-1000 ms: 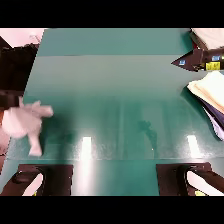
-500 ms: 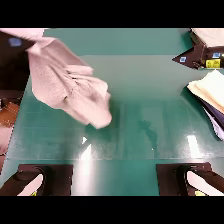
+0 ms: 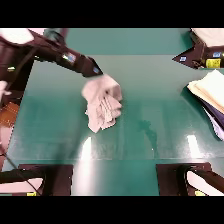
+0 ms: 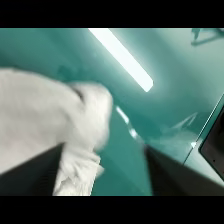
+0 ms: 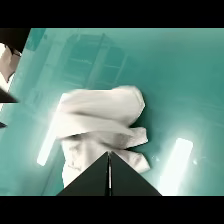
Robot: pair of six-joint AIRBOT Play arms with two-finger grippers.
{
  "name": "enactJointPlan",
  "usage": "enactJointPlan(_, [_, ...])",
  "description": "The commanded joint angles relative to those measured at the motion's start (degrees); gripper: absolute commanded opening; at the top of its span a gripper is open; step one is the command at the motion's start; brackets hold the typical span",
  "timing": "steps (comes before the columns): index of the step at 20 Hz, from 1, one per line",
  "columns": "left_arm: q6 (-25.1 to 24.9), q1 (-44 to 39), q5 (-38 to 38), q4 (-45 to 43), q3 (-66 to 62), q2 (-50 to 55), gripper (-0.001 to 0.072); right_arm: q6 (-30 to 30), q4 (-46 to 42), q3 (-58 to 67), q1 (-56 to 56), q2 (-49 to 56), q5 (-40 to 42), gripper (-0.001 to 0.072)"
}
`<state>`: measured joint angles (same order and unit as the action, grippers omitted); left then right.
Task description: Fold the shirts.
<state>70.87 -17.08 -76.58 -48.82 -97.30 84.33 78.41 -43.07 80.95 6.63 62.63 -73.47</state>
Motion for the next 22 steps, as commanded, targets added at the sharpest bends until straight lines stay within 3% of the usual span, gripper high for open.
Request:
enactJointPlan(1, [4.31,4.09,-6.1,-2.23,-0.2,5.29,0.0655,0.04,-0.22,0.0,0.04,-0.02,0.0,0.0014])
enactJointPlan(3, [4.92,8.35,-11.02,-2.45,0.26,5.22,0.0542,0.04,-0.46,0.0,0.02,-0.02,0.0,0.0014])
enactJointPlan(6, [5.6,10.16,-8.68,-4.48,8.26,3.19,0.0545,0.04,-0.46,0.0,0.02,-0.02,0.0,0.0014])
enactJointPlan(10, [5.16,9.92,1.7,-4.33,24.61,1.79,0.0545,0.04,-0.44,0.0,0.02,-0.02,0.0,0.0014])
enactJointPlan(13, [2.36,9.9,8.13,0.76,33.29,1.84,0.0544,0.04,-0.44,0.0,0.02,-0.02,0.02,0.0014])
enactJointPlan(15, [0.37,9.14,10.95,3.82,36.52,1.84,0.0544,0.04,-0.44,0.0,0.02,-0.02,0.02,0.0014])
enactJointPlan(22, [0.24,7.76,16.35,6.23,37.7,1.84,0.0542,0.04,-0.44,0.0,0.02,-0.02,0.0,0.0014])
